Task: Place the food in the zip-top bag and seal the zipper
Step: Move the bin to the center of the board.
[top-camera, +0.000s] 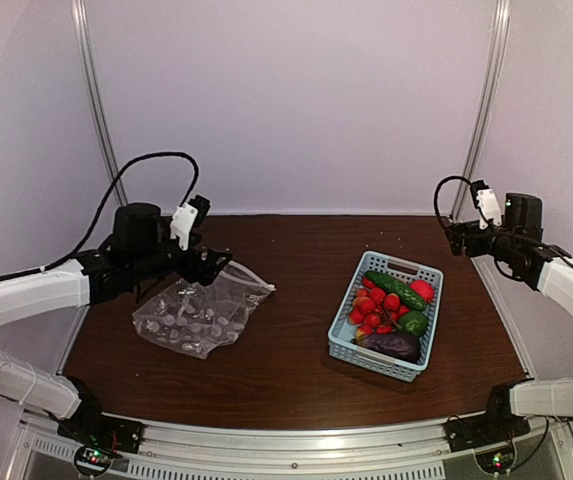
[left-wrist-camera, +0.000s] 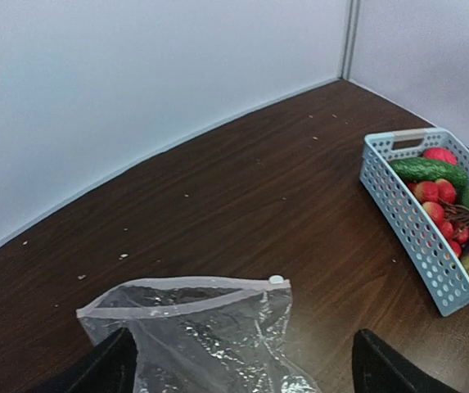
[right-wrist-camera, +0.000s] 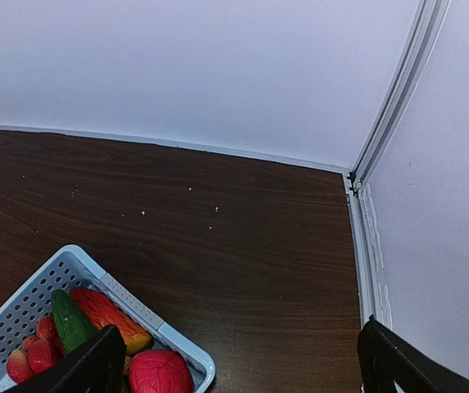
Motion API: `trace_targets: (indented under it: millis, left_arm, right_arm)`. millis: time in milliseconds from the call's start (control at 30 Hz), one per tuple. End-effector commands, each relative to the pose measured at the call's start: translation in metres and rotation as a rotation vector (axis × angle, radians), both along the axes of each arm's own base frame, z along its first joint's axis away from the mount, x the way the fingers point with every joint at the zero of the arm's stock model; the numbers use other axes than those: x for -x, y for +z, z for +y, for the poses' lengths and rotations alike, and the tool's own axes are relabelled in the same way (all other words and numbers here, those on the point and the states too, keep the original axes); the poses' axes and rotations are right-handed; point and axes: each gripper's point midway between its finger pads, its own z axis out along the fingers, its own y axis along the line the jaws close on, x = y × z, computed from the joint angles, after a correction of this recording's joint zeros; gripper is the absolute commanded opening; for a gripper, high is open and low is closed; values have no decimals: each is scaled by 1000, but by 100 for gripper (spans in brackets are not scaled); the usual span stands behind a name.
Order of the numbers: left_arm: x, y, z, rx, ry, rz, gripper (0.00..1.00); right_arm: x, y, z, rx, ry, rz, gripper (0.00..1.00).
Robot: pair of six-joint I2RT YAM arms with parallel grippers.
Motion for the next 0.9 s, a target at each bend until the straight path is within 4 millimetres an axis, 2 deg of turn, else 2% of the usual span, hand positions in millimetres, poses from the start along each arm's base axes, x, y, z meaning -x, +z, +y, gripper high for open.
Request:
trace_targets:
  millis: [0,167,300,467,633,767,867]
  left_arm:
    - [26,-9,-50,-59,-218,-6,92]
    - [40,-23,-75,-92,-312,30,89]
    - [37,-27,-77,-125,-303,25,87]
    - [27,-30,-69,-171,-242,2,88]
    - [4,-34,-53,-221,-80,38,97]
    - [-13,-28,-36,-179,36,63,98]
    - [-21,-20,-26,-126,61,72,98]
  right_arm:
    - [17,-5,14,69,115,42,99]
    - [58,-9,58,156,452,86,95]
    - [94,-22,87,249,640,165,90]
    - [130,-39,117,369,823,205,86]
    - [155,-61,149,405,987,260,79]
    - [174,-86,172,450,1095,317,76]
    - [186,-96,185,463,1166,350,73]
